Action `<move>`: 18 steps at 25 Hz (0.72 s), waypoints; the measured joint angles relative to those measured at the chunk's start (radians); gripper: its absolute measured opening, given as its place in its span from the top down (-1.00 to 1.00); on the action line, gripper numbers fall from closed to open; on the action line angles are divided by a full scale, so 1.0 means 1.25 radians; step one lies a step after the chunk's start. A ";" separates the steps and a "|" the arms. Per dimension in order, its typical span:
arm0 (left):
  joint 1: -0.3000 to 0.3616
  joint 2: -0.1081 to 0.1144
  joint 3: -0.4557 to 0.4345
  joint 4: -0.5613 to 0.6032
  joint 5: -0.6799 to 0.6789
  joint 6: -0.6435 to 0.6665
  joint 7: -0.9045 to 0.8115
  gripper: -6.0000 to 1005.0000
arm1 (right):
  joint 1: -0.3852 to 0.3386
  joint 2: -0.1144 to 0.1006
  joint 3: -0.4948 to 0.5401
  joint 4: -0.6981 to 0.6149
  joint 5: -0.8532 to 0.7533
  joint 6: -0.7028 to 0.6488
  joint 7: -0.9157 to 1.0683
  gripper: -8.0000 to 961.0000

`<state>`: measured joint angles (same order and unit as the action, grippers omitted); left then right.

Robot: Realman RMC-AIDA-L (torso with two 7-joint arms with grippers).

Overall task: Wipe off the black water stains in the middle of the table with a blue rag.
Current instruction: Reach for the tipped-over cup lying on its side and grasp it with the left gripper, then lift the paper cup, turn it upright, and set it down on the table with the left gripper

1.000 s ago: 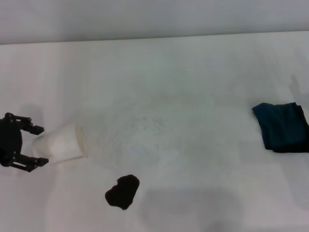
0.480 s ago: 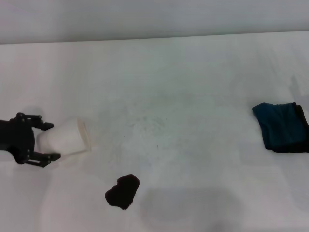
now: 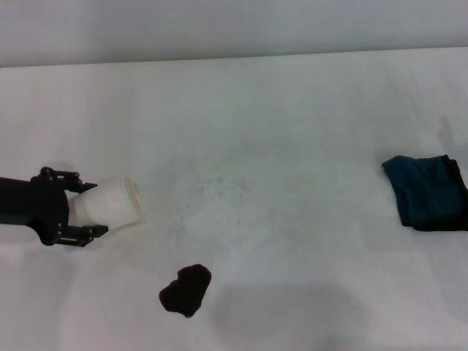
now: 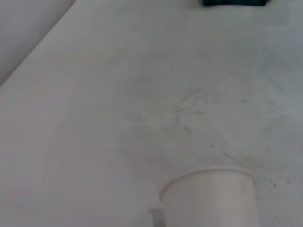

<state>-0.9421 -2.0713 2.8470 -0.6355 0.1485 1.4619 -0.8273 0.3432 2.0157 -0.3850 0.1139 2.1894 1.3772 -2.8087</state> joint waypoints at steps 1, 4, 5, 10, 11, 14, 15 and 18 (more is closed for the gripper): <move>0.002 0.000 0.000 0.002 -0.002 -0.001 0.000 -0.56 | 0.000 0.000 0.000 0.000 0.000 0.000 0.000 -0.38; 0.006 0.000 0.000 0.003 -0.008 -0.002 0.000 -0.47 | -0.001 0.000 0.000 0.002 0.002 0.000 0.000 -0.39; 0.007 0.000 0.000 0.004 -0.012 -0.002 0.000 -0.44 | -0.002 0.000 0.000 0.003 0.002 0.000 0.000 -0.39; 0.007 0.000 0.000 0.000 -0.075 0.004 0.001 -0.33 | -0.002 0.000 0.000 0.003 0.002 0.000 0.000 -0.39; 0.008 0.001 0.000 0.000 -0.096 0.005 0.000 -0.33 | -0.002 0.000 0.000 0.003 0.001 0.000 0.000 -0.39; 0.013 0.001 0.000 0.004 -0.178 0.006 0.000 -0.31 | 0.001 -0.001 -0.001 0.000 -0.001 0.001 0.000 -0.39; 0.016 0.000 0.000 0.009 -0.206 0.006 0.001 -0.30 | 0.003 -0.001 -0.003 -0.002 -0.001 0.001 0.000 -0.39; 0.031 -0.002 0.000 0.042 -0.293 0.004 0.001 -0.28 | 0.005 -0.002 -0.006 -0.009 -0.001 0.004 0.000 -0.39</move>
<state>-0.9030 -2.0739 2.8471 -0.5836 -0.2175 1.4674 -0.8257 0.3499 2.0133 -0.3925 0.1033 2.1876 1.3827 -2.8086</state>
